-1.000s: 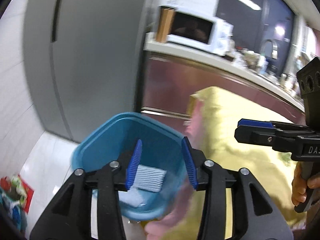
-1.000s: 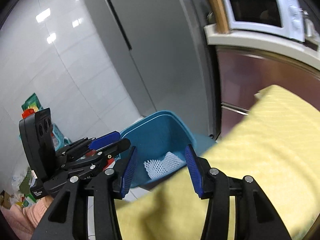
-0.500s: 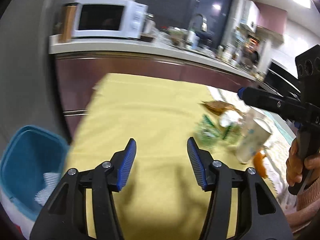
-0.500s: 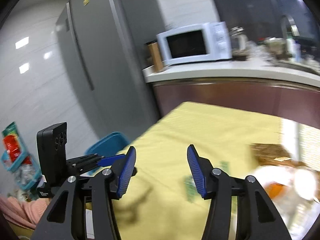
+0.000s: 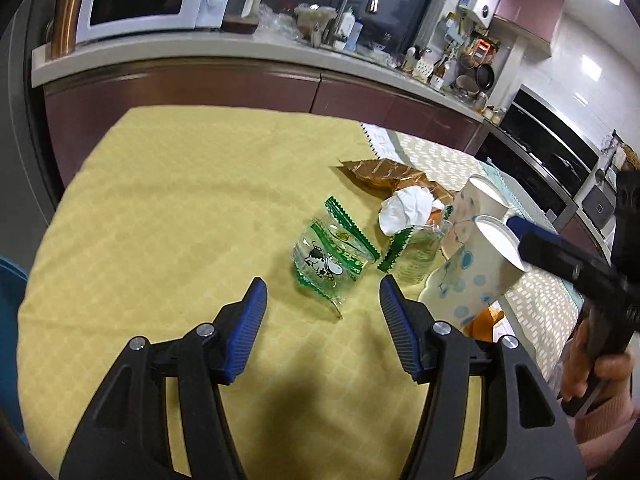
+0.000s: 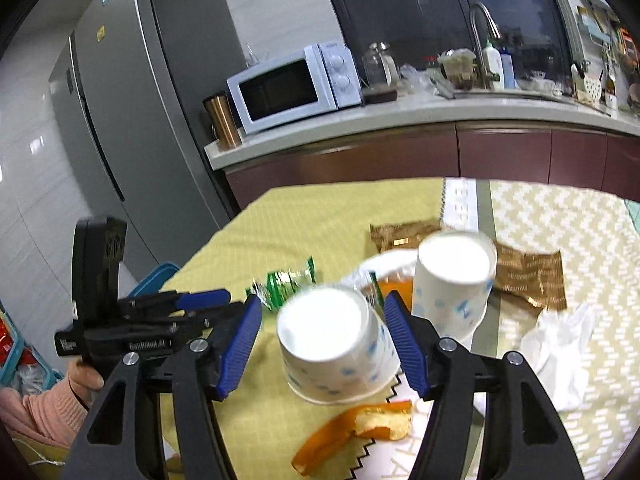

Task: Collect trash
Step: 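Grasp the green snack wrapper with the left tool while the right tool grasps a dotted paper cup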

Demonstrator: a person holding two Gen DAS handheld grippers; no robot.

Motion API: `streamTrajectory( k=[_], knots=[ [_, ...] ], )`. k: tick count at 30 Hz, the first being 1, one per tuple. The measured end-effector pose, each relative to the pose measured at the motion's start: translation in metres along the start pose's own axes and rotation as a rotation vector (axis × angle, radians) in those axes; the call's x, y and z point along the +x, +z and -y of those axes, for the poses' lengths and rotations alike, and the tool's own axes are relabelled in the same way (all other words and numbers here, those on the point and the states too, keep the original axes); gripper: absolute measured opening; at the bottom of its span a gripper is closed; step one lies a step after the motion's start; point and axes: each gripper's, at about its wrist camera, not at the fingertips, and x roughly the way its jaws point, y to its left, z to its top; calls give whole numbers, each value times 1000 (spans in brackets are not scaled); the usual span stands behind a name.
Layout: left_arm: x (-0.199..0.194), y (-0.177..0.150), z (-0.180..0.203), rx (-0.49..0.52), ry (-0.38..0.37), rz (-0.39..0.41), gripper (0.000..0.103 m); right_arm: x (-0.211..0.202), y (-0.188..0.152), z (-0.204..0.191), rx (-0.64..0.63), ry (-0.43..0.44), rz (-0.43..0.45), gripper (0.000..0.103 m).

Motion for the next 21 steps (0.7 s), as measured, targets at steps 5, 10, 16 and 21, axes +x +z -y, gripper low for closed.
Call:
streamTrajectory(
  k=[5,10,16,21],
  knots=[
    [15,4,-4,-33,9,-49,58,9,-10,3,24,13,-24,62],
    [27,9,-10,-75,-14,-80,56,12,-14,1,23,15,-21,62],
    [39,13,-9,-110,-46,-100,36,11,-14,1,27,18,-14,60],
    [42,13,-11,-124,-45,-93,30,8,-13,2,34,21,0,60]
  ],
)
